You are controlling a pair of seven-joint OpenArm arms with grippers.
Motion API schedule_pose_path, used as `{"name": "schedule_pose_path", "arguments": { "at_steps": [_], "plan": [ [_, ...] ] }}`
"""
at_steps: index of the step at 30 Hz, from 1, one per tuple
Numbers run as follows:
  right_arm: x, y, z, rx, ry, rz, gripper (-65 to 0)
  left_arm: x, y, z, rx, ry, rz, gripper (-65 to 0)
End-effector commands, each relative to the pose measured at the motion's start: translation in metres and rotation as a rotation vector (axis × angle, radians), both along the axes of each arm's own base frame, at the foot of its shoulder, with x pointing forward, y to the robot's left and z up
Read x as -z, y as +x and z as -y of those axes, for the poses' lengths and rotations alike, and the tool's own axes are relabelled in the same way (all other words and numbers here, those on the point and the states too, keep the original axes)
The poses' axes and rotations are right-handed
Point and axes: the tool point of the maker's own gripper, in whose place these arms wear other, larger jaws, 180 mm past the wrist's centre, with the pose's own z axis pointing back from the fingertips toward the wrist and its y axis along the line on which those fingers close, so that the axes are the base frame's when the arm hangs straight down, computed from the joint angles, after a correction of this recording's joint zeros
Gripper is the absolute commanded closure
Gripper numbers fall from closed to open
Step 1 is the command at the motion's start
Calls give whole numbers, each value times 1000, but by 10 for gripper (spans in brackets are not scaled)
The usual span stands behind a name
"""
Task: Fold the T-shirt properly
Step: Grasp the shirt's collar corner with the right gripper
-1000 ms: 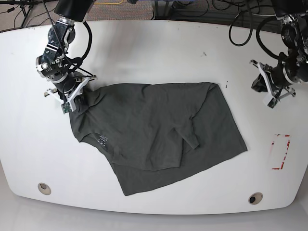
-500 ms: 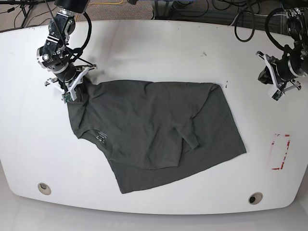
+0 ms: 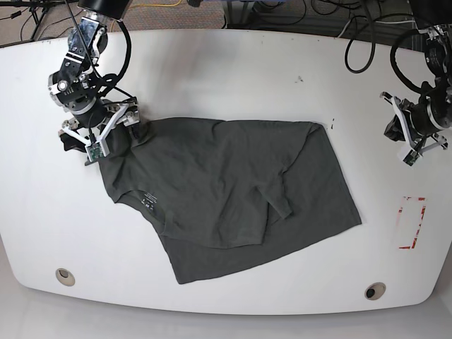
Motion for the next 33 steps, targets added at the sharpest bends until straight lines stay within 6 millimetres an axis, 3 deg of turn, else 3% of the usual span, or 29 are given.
{"name": "schedule_pose_path", "arguments": {
  "at_steps": [1,4,12,26,33],
  "plan": [
    [-27,22,4,-1,-9,93,-650,-16,11,-4,6,17,46,-25],
    [-36,33,8,14,-7,120,-650,-19,15,-5,4,22,52,-25],
    [-41,61,47,130,33,122,-650,-25,20,-8,0,42,53,-25],
    [-17,124,69,176,219,102,-650,-26,22,-7,-1,35,59,-25],
    [5,138,76,205,321,77,-650,-26,22,-7,-1,35,59,-25]
  ]
}}
